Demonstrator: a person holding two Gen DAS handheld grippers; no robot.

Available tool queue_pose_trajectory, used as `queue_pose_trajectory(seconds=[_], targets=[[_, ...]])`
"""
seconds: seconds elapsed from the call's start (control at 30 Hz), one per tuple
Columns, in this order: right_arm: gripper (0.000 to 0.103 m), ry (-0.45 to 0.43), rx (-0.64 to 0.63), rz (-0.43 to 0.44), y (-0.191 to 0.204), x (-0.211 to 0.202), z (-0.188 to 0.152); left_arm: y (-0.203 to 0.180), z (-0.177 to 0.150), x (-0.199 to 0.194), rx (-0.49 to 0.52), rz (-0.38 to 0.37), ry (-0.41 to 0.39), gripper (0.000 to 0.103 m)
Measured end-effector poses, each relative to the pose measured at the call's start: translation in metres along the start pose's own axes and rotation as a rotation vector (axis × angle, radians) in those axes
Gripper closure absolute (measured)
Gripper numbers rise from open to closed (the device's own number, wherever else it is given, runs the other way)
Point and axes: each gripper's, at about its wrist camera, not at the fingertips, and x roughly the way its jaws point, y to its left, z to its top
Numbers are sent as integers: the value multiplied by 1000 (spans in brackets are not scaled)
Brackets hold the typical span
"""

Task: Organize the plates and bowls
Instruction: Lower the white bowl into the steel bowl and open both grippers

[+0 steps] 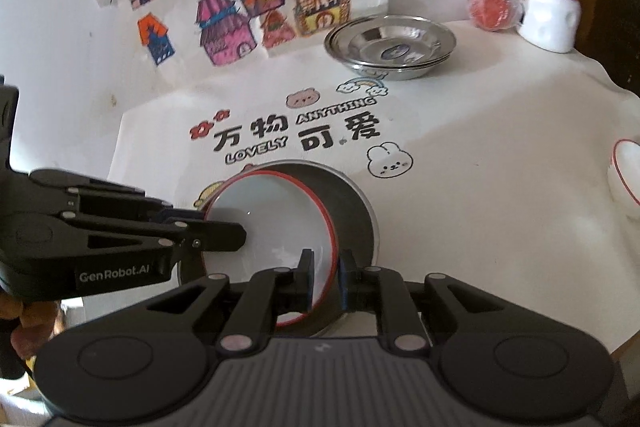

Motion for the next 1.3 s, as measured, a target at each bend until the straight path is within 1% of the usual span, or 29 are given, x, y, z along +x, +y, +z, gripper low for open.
queue_pose_trajectory(seconds=[0.17, 0.3, 0.5, 0.67, 0.73, 0.87, 1.0, 1.17, 1.23, 1.3], targets=[[84, 47, -12, 12, -1, 4, 7, 1, 4, 1, 1, -8, 30, 96], [84, 63, -9, 20, -2, 7, 11, 4, 6, 1, -10, -22, 43, 96], [83, 54, -12, 20, -2, 8, 11, 6, 6, 1, -24, -34, 44, 96], [83, 50, -10, 23, -2, 8, 11, 4, 6, 1, -22, -36, 36, 90], [79, 47, -9, 21, -3, 7, 10, 5, 6, 1, -26, -39, 35, 90], [78, 44, 0, 37, -6, 6, 12, 8, 5, 0, -39, -39, 30, 87], [73, 31, 2, 46, -6, 5, 11, 7, 6, -1, -38, -39, 24, 86], [64, 16, -3, 62, -7, 2, 11, 6, 5, -4, -38, -47, 14, 80], [59, 7, -3, 73, -7, 0, 11, 6, 4, -7, -37, -49, 4, 73], [58, 0, -7, 79, -7, -2, 11, 4, 4, -10, -33, -56, -8, 68]])
